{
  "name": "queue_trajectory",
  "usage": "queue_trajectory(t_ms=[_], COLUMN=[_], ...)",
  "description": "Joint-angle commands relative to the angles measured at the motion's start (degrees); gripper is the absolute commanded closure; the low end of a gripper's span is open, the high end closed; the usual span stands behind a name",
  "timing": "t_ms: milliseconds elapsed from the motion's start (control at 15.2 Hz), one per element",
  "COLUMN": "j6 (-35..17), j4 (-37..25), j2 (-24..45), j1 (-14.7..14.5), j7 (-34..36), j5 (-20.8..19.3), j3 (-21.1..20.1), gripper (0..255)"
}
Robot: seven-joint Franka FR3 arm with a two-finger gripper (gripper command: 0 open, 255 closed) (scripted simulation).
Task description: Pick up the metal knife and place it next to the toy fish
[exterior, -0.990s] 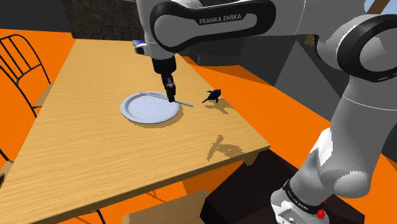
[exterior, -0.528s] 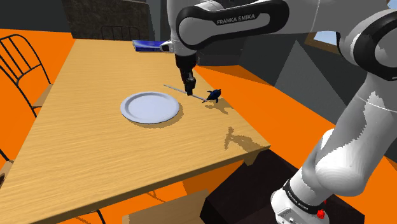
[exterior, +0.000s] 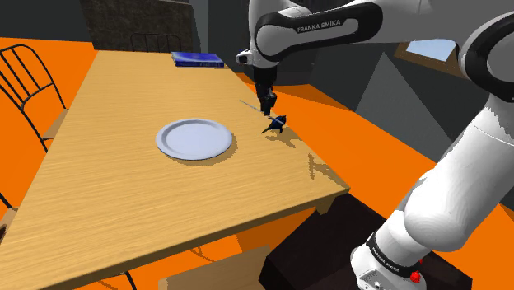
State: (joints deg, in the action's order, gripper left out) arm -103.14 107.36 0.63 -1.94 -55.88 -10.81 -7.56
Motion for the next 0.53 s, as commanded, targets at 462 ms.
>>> queue_trajectory(t_ms=[462], j6=[-6.71], j4=[5.96], j2=[0.51], j1=[0.98], j7=[-0.67], j5=[-0.58], j3=[0.97], gripper=[255])
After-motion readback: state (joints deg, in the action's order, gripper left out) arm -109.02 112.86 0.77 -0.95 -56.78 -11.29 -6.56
